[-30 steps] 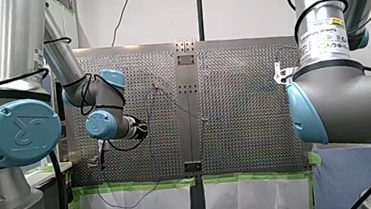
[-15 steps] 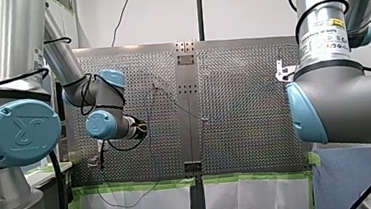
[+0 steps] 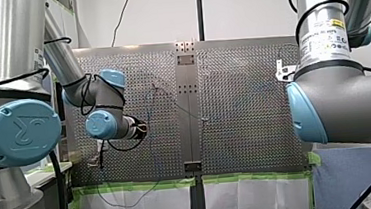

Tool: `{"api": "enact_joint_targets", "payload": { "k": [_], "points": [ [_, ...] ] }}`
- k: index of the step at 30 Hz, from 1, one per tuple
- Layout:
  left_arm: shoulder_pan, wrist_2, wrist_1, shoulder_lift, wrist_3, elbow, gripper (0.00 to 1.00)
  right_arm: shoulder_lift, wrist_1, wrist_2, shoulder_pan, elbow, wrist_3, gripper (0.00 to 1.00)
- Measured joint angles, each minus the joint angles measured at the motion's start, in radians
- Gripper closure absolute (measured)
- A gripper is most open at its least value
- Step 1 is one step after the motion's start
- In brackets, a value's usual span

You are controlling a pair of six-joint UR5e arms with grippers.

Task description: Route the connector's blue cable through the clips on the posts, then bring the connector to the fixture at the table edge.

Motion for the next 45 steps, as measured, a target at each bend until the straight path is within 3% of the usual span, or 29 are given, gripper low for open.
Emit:
{"api": "enact_joint_targets", "payload": {
  "k": [22, 45],
  "points": [
    [0.000, 0.000, 0.000, 0.000, 0.000, -0.001, 0.00, 0.013, 0.021, -0.027, -0.002, -0.024, 0.005, 1.00],
    [0.000, -0.003, -0.004, 0.000, 0.005, -0.001, 0.00, 0.024, 0.021, -0.041, -0.003, -0.044, -0.004, 1.00]
  ]
}}
